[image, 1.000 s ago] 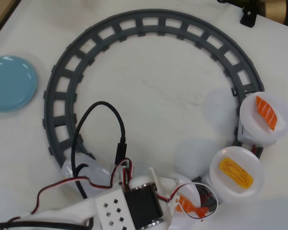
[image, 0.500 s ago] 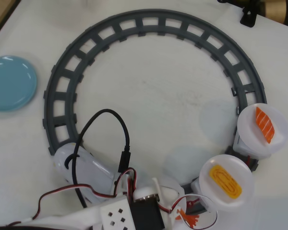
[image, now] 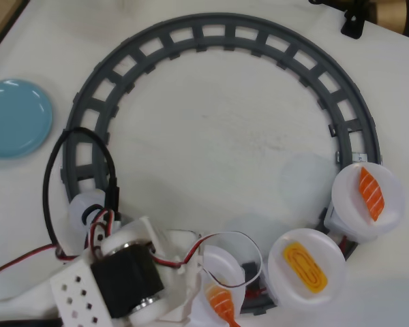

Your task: Pick up the sushi from the Shinkansen and put it on the blue dish

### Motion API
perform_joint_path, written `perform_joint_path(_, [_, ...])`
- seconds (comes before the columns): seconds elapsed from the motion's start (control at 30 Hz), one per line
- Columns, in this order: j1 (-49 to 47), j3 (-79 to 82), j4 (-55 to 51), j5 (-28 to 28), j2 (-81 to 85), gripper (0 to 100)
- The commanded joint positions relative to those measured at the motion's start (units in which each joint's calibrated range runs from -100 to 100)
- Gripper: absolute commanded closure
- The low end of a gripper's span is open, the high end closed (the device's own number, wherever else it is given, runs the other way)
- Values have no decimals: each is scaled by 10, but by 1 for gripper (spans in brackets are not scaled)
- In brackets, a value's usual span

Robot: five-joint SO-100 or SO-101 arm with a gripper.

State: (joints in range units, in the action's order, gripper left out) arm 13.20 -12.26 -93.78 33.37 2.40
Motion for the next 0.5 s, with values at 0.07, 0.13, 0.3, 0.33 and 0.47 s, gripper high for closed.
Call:
perform_joint_path(0.07, [12, -16, -10, -21, 6, 85])
perform_joint_path(0.13, [26, -16, -10, -31, -7, 79])
perform_joint_path(0.3, [42, -14, -23, -34, -26, 77])
perform_joint_path(0.33, [42, -13, -33, -35, -29, 77])
perform_joint_path(0.47, [34, 10, -51, -41, -29, 77])
